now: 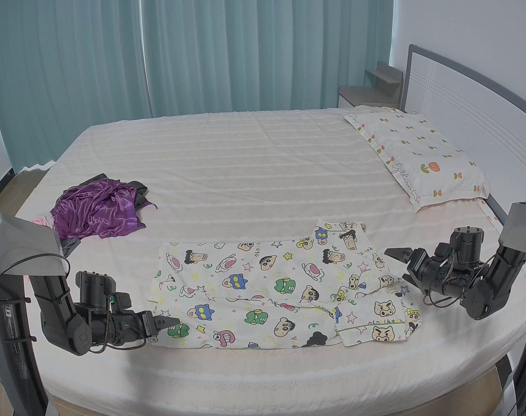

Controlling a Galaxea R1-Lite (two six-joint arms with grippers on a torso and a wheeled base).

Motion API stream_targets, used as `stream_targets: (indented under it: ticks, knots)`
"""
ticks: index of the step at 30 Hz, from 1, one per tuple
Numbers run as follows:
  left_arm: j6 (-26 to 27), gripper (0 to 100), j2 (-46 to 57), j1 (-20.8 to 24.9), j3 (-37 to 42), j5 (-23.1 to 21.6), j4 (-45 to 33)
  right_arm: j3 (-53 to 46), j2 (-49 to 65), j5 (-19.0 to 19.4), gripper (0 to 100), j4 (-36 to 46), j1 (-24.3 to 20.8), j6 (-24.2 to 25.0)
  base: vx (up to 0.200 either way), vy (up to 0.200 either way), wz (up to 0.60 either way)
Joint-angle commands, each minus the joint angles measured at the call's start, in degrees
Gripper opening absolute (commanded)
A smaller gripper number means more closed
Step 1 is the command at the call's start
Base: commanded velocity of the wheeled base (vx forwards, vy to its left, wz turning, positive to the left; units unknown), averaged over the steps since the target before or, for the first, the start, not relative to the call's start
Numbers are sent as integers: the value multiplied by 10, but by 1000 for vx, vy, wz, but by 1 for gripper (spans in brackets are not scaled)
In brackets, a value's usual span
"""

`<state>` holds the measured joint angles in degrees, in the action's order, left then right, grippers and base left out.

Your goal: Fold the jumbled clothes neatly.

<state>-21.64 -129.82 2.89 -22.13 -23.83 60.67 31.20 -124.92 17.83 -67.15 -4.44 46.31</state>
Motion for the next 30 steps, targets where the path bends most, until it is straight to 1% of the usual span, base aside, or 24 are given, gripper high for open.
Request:
stream_targets:
  ticks: [1,13,20,24,25,26,30]
  knots:
    - [-1,0,-3,4,2,14,0,-1,-2,-1,100,0,-2,-1,0,0,0]
    - [-2,0,38,-1,62,18,1,-4,-5,-1,100,0,-1,-12,0,0,0]
    - [-3,0,75,0,73,18,-13,-4,-6,-1,100,0,-1,-12,0,0,0]
    - [-2,0,106,-1,66,19,-79,-4,-6,-1,100,0,-1,-12,0,0,0]
    - [-2,0,106,-1,66,19,-79,-4,-6,-1,100,0,-1,-12,0,0,0]
    - [-2,0,113,-1,63,19,-103,-4,-6,-1,100,1,-1,-12,0,0,0]
    - [-2,0,126,-1,61,19,-131,-4,-6,-1,100,1,-1,-12,0,0,0]
